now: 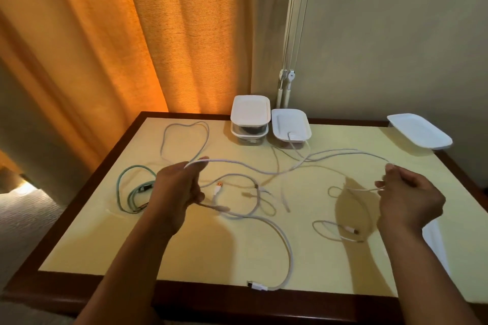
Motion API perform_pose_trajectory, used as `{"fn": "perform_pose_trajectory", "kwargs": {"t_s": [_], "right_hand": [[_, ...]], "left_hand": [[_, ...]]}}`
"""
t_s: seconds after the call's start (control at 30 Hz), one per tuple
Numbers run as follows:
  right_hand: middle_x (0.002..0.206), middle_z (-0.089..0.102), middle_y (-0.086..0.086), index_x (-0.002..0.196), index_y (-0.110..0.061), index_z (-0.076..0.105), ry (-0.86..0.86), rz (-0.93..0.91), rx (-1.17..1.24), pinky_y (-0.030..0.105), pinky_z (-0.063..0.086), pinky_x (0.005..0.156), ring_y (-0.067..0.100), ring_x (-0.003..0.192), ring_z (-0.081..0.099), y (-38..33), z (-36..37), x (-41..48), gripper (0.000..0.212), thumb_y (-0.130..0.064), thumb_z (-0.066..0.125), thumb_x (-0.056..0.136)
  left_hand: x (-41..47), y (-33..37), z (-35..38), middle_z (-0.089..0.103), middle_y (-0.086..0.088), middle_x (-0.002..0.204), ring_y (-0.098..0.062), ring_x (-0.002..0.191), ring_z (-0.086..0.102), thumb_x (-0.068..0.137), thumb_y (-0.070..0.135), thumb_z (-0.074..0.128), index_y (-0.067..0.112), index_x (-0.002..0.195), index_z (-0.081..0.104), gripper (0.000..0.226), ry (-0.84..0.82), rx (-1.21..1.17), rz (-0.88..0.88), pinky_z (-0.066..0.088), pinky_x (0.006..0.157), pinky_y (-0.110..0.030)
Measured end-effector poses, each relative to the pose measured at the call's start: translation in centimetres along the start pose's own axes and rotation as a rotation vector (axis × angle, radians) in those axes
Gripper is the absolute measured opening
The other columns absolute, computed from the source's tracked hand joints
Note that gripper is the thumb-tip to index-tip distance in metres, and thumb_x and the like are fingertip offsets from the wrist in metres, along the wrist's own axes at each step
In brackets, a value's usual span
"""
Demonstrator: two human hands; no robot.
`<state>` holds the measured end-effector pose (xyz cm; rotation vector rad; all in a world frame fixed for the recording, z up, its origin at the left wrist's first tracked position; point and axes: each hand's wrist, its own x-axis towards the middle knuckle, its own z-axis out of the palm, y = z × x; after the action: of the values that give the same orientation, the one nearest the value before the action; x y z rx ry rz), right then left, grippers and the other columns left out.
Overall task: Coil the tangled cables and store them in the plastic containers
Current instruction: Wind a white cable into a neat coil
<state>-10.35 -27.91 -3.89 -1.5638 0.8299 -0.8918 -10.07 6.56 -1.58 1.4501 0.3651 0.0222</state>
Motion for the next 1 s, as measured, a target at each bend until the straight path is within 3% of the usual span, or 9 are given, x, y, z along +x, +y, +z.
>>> {"fn": "perform_pose_trajectory", "kwargs": {"t_s": [0.1, 0.17, 0.3, 0.4, 0.53, 0.67, 0.8, 0.93, 1.0], "right_hand": [[0.077, 0.073, 0.002, 0.080, -0.021, 0.073, -0.018, -0.038, -0.108, 0.046, 0.058, 0.091, 0.023, 0.074, 0.072, 0.4, -0.5, 0.8, 0.008, -0.022, 0.073, 0.088], [0.086, 0.074, 0.006, 0.089, -0.015, 0.076, -0.102, -0.119, -0.236, 0.041, 0.053, 0.096, 0.027, 0.085, 0.070, 0.5, -0.5, 0.9, 0.008, -0.022, 0.073, 0.089], [0.127, 0.062, 0.017, 0.128, -0.014, 0.065, -0.270, -0.271, -0.589, 0.052, 0.045, 0.100, 0.039, 0.119, 0.053, 0.2, 0.0, -0.5, 0.046, -0.030, 0.078, 0.087], [0.113, 0.060, 0.013, 0.115, -0.014, 0.068, -0.297, -0.615, -0.449, 0.040, 0.047, 0.088, 0.034, 0.104, 0.055, -1.4, 0.2, -4.0, 0.032, -0.021, 0.077, 0.086], [0.084, 0.061, -0.010, 0.093, -0.025, 0.072, -0.813, -0.866, -0.449, 0.030, 0.049, 0.066, 0.013, 0.076, 0.059, -2.6, 1.0, -9.4, 0.005, -0.023, 0.069, 0.090], [0.114, 0.058, -0.008, 0.121, -0.030, 0.063, -1.128, -0.840, -0.917, 0.031, 0.048, 0.078, 0.015, 0.107, 0.058, -0.3, 2.3, -12.0, 0.030, -0.045, 0.056, 0.096], [0.112, 0.059, -0.005, 0.120, -0.025, 0.065, -1.082, -0.887, -0.949, 0.030, 0.045, 0.077, 0.016, 0.106, 0.057, 0.8, 2.7, -11.5, 0.025, -0.024, 0.046, 0.102], [0.097, 0.064, -0.003, 0.106, -0.020, 0.072, -0.887, -0.831, -0.615, 0.028, 0.049, 0.075, 0.015, 0.086, 0.061, 0.0, 2.6, -9.3, 0.018, -0.010, 0.064, 0.094], [0.106, 0.062, -0.004, 0.113, -0.017, 0.071, -0.796, -0.815, -0.411, 0.013, 0.046, 0.075, 0.005, 0.077, 0.058, -1.1, 2.0, -8.3, 0.027, -0.006, 0.074, 0.088]], "left_hand": [[0.5, 0.1, -0.3, 0.034, 0.002, 0.053, -0.015, 0.053, 0.033, 0.098, 0.012, 0.064, 0.002, 0.096, 0.072, 0.012, 0.012, -0.033, 0.048, 0.034, 0.059, -0.036], [0.7, -0.1, 0.0, 0.031, 0.001, 0.058, -0.015, 0.055, 0.030, 0.098, 0.007, 0.061, 0.001, 0.089, 0.062, 0.011, -0.016, -0.047, 0.044, 0.031, 0.059, -0.036], [0.6, 0.5, 0.6, 0.034, -0.001, 0.072, -0.013, 0.060, 0.032, 0.097, 0.006, 0.051, 0.012, 0.086, 0.051, 0.013, -0.123, -0.187, 0.027, 0.031, 0.062, -0.034], [0.1, 0.6, 1.3, 0.044, 0.000, 0.072, -0.014, 0.066, 0.042, 0.104, 0.011, 0.043, 0.006, 0.107, 0.066, 0.023, -0.201, -0.132, 0.073, 0.039, 0.068, -0.035], [-0.7, -0.5, 4.5, 0.066, 0.011, 0.087, -0.010, 0.087, 0.063, 0.106, 0.017, 0.052, 0.029, 0.108, 0.077, 0.028, -0.261, 0.298, 0.416, 0.052, 0.087, -0.029], [1.3, -2.4, 5.8, 0.064, 0.001, 0.104, -0.011, 0.098, 0.058, 0.101, 0.025, 0.063, 0.040, 0.113, 0.075, 0.023, -0.030, 0.574, 0.631, 0.046, 0.087, -0.019], [3.1, -2.3, 3.9, 0.075, 0.005, 0.086, -0.018, 0.080, 0.066, 0.101, 0.019, 0.063, 0.028, 0.114, 0.078, 0.022, 0.122, 0.169, 0.294, 0.055, 0.076, -0.028], [3.5, -2.5, 3.0, 0.078, 0.000, 0.109, -0.015, 0.107, 0.072, 0.099, 0.007, 0.061, 0.023, 0.127, 0.066, 0.033, 0.024, -0.022, 0.163, 0.055, 0.097, -0.034], [3.3, -2.6, 2.9, 0.075, 0.004, 0.119, -0.011, 0.117, 0.067, 0.097, 0.000, 0.056, 0.023, 0.130, 0.063, 0.041, -0.025, 0.070, 0.184, 0.052, 0.103, -0.035]]}}
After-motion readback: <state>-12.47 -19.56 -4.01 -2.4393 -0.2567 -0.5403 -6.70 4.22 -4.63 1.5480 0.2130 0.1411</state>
